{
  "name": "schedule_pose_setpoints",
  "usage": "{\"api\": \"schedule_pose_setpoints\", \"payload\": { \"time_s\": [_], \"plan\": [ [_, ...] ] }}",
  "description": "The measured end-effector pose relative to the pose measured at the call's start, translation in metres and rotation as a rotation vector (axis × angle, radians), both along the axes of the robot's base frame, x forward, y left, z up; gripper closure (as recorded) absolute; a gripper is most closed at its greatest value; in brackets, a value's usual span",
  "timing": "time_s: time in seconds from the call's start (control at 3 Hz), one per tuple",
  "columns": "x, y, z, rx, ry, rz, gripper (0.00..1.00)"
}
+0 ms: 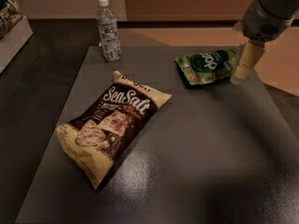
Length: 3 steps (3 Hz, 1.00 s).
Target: Move green rice chip bag near brown chip bag
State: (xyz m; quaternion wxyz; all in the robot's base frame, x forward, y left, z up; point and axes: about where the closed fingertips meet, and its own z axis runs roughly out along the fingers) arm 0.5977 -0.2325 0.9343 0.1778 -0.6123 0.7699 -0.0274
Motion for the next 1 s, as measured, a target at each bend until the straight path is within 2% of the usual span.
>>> {"api": "schedule_pose_setpoints", "payload": {
  "time_s": [0.33,1.0],
  "plan": [
    [0.022,-0.013,-0.021,-0.040,0.014,-0.001,0.00],
    [0.050,-0.024,-0.062,-0.055,0.023,0.036,0.00]
  ]
}}
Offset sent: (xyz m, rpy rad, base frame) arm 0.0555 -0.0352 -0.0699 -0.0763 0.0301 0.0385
